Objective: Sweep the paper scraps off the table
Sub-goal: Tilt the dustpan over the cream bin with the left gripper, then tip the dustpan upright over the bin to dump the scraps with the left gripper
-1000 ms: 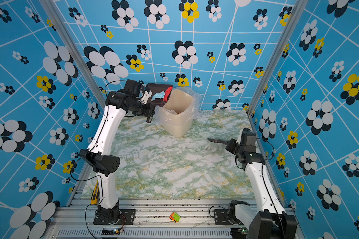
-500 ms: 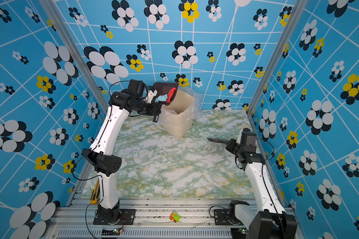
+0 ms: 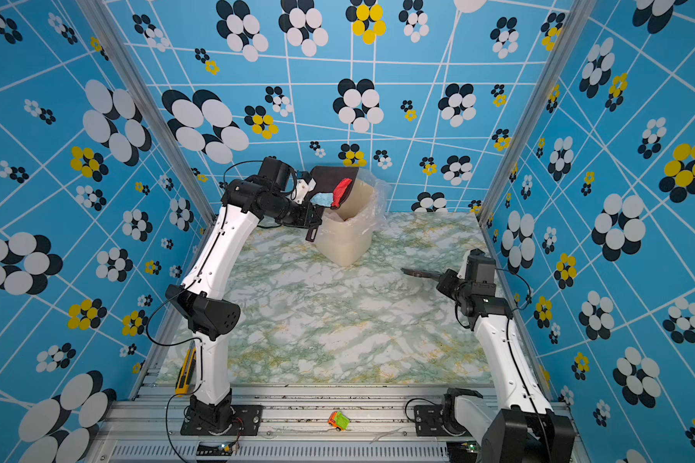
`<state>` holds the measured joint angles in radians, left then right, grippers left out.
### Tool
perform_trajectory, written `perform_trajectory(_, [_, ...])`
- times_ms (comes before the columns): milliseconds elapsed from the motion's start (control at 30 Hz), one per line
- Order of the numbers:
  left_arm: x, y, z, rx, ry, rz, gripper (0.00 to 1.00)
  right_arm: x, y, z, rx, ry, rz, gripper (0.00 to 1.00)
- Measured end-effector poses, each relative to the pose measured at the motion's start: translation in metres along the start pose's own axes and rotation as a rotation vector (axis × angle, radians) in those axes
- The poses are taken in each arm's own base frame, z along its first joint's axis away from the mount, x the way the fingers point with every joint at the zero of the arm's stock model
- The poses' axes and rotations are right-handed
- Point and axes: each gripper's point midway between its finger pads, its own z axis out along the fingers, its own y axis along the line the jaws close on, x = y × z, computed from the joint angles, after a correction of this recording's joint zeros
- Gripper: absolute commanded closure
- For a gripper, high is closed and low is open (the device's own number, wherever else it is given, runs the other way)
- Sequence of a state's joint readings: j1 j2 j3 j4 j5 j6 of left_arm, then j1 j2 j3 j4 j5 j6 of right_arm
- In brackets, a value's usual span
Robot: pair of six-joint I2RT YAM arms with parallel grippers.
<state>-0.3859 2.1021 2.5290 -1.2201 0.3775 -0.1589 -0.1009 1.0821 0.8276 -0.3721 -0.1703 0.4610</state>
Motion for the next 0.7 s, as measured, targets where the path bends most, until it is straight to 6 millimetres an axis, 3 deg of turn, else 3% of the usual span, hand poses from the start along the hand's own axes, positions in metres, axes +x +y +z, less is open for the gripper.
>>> perform_trajectory(700, [-0.017, -0.051, 0.012, 0.261, -0.031, -0.043, 1.0, -0.001, 0.001, -0.002, -0.005, -0.011, -0.002, 1.0])
